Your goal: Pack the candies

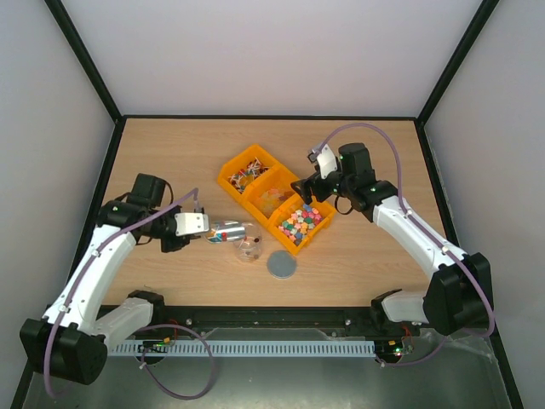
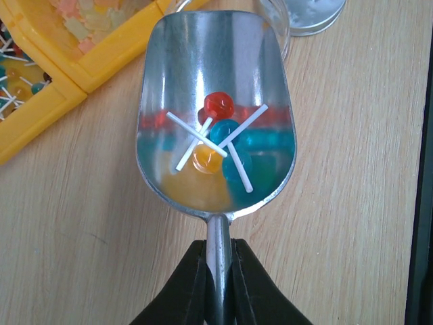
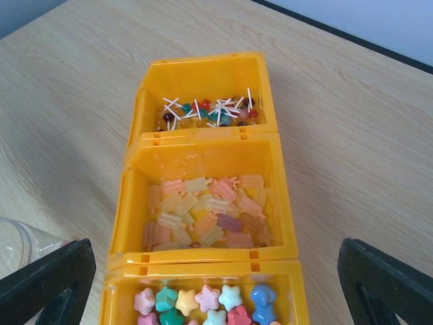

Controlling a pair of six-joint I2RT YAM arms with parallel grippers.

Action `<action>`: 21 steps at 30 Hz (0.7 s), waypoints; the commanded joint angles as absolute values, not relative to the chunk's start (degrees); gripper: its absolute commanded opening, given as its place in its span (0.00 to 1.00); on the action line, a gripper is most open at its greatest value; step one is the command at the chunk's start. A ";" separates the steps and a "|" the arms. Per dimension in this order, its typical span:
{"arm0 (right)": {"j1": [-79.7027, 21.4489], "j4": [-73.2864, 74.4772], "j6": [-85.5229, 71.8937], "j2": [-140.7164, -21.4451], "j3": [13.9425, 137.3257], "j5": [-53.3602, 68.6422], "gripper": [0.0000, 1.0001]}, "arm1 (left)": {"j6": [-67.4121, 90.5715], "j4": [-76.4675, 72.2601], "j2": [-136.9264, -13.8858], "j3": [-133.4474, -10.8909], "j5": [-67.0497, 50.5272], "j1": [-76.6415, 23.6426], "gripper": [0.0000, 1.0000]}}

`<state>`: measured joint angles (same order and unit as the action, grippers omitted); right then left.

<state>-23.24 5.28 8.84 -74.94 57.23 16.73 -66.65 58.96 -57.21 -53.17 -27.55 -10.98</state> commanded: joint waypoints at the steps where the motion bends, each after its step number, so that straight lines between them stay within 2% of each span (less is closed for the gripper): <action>1: -23.12 6.74 9.57 -73.65 57.08 17.64 0.99 | -65.75 59.82 -58.40 -53.78 -24.37 -13.14 0.02; 21: -23.12 8.42 10.06 -75.96 58.39 16.79 0.99 | -59.71 63.36 -63.61 -60.81 -15.78 -20.39 0.02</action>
